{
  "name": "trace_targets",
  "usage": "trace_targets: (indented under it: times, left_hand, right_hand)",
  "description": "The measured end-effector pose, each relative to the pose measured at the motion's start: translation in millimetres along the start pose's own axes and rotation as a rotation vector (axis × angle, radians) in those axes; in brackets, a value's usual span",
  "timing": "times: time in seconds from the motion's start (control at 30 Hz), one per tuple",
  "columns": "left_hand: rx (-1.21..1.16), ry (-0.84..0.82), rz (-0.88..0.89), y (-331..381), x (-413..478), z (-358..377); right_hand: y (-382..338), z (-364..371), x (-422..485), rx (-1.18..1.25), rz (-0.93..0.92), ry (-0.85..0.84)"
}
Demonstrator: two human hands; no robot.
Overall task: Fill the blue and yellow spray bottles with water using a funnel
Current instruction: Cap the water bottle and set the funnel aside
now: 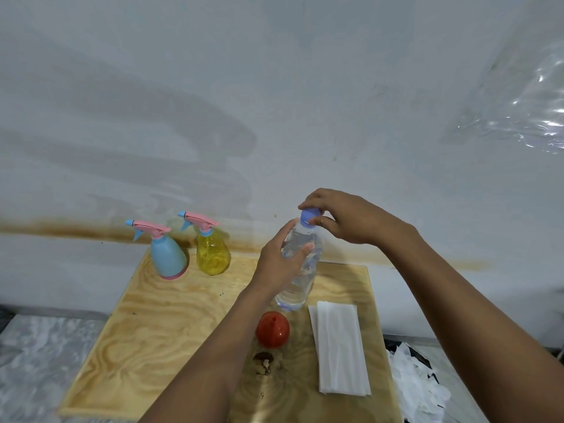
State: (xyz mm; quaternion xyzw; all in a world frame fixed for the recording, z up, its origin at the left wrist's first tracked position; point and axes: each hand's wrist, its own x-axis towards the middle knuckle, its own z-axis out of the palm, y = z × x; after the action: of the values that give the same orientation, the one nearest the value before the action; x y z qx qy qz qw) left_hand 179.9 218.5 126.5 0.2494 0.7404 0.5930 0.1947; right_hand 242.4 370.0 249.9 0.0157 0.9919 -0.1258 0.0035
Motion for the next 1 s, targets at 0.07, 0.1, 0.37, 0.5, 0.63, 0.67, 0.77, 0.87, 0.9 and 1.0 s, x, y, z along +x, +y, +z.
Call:
trace_targets:
  times: [0.07,0.1,0.37,0.5,0.63,0.67,0.77,0.87,0.9,1.0]
  left_hand:
    - [-0.006,0.001,-0.001,1,0,0]
    - [-0.005,0.001,0.000,2,-1,0]
    - [-0.011,0.003,0.006,2,0,2]
    - [-0.020,0.012,0.005,-2,0,2]
    - [-0.011,0.015,0.016,-4,-2,1]
    - [-0.016,0.012,0.014,-5,-2,1]
    - [-0.007,-0.007,0.016,-4,-2,-1]
    - [-0.003,-0.020,0.020,-2,-3,-1]
    - [-0.014,-0.014,0.014,-2,-4,-1]
    - [-0.027,-0.008,0.006,-2,-5,-1]
  right_hand:
    - [1,1,-2,0.014,-0.010,0.015]
    - [2,2,-3,0.013,-0.012,0.021]
    - [-5,0,1,-0.078,0.048,-0.016]
    - [-13,1,5,-0.063,0.141,0.031]
    - [-24,12,10,-0.057,0.219,0.077]
    - [-25,15,11,-0.067,0.239,0.092]
    - [-27,16,8,-0.142,0.203,0.094]
    - [-21,9,0,-0.223,0.075,0.045]
    - [-19,6,-2,-0.231,0.044,0.025]
    - [-15,2,-3,-0.233,0.020,-0.005]
